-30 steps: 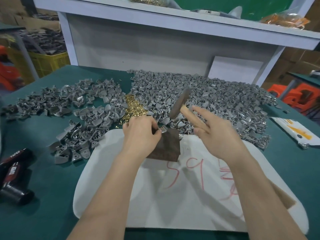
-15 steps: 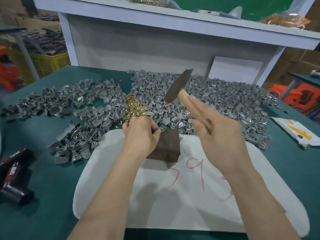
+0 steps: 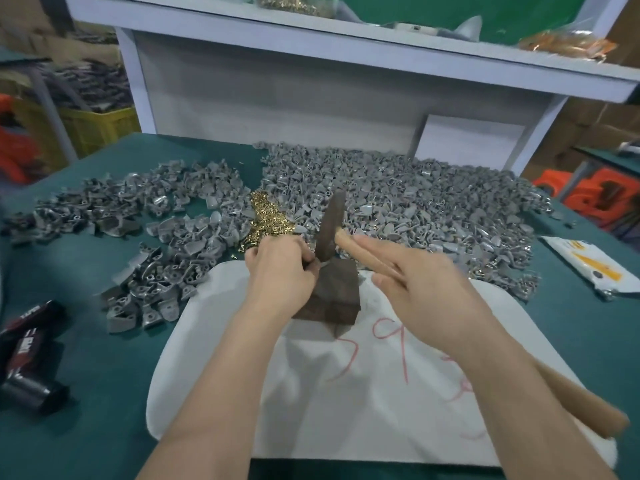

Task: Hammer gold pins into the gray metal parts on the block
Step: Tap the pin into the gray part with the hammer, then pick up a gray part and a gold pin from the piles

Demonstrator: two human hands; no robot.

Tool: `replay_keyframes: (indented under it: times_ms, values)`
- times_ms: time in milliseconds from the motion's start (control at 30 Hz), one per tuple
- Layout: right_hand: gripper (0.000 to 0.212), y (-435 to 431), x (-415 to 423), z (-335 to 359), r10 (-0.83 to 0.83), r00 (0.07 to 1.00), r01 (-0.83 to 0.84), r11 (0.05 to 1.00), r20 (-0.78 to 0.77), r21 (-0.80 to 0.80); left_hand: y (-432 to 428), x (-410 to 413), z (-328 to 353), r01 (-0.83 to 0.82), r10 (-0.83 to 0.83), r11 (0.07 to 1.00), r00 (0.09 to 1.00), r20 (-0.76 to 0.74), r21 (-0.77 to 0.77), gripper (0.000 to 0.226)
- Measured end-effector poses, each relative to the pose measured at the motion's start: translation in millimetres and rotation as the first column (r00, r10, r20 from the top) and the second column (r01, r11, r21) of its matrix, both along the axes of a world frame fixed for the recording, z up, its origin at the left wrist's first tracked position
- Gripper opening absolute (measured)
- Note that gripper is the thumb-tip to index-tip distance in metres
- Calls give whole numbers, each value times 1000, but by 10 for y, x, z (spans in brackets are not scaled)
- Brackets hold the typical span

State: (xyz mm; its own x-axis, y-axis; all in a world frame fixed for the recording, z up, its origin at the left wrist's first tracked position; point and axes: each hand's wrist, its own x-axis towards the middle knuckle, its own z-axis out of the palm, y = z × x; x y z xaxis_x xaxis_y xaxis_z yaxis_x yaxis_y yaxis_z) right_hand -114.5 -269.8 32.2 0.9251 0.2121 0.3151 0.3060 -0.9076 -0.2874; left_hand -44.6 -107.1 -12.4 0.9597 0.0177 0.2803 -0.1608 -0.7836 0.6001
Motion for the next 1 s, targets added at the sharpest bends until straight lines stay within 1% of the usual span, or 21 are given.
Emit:
replay_keyframes:
  times_ms: [33,67,100,133,167,233,267,333,433,500,567,667,700,733,800,833,867,933,967,1000]
  values:
    - [63,4,22,26,-31,999,31,999,42,9,-2,-12,6,1,-1,1000,1000,-6,9,12]
    - [67,19,36,58,-47,991,41,998,123,51,-6,-13,7,-1,1,1000,1000,1,8,16]
    - [74,24,35,76,-40,979,15,992,201,124,-11,-17,9,-11,11,1000,1000,10,0,20]
    - [79,18,35,61,-31,970,-17,981,242,192,-15,-21,6,-21,21,1000,1000,8,-9,22]
    - [83,6,32,27,-14,971,-38,976,240,212,-16,-19,7,-23,23,1000,1000,4,-17,21]
    - [83,13,17,-51,30,992,-46,990,122,132,-1,-7,10,-11,11,1000,1000,-7,-3,15]
    - [78,6,16,-69,36,998,-41,995,52,94,2,-9,11,-5,5,1000,1000,-11,3,15]
    - [63,-69,86,-87,11,999,-6,995,-49,96,10,-18,8,-7,7,1000,1000,-14,2,20]
    - [48,-204,277,-173,-108,990,124,974,-91,190,4,-14,4,-20,20,1000,1000,-3,3,19]
    - [41,-242,419,-259,-173,976,208,918,-132,338,-6,-14,5,-24,24,1000,1000,2,-1,19]
    - [34,-262,554,-355,-179,960,262,851,-217,455,-18,-21,16,-20,20,1000,1000,15,-7,17]
    - [30,-293,709,-491,-197,925,340,807,-324,483,-25,-19,23,-17,17,1000,1000,19,7,16]
    - [29,-298,733,-518,-210,917,360,804,-340,473,-21,-16,22,-17,17,1000,1000,12,8,16]
    - [29,-306,756,-533,-231,910,372,821,-343,433,-14,-13,21,-18,18,1000,1000,6,3,17]
    - [30,-322,773,-531,-298,906,377,892,-301,251,-3,-10,22,-18,18,1000,1000,1,-10,18]
    - [31,-328,776,-517,-332,909,379,910,-251,169,-1,-11,23,-18,18,1000,1000,6,-15,18]
    - [32,-324,773,-492,-352,918,378,916,-181,135,-4,-12,27,-17,17,1000,1000,11,-21,18]
    - [33,-234,724,-403,-314,949,312,928,-22,202,-14,-18,42,-11,13,999,1000,28,-50,15]
    - [32,-148,693,-353,-253,967,239,938,24,251,-19,-18,46,-3,6,998,999,43,-69,13]
    - [30,-47,673,-305,-172,985,158,943,23,292,-21,-17,51,12,-7,996,998,65,-84,12]
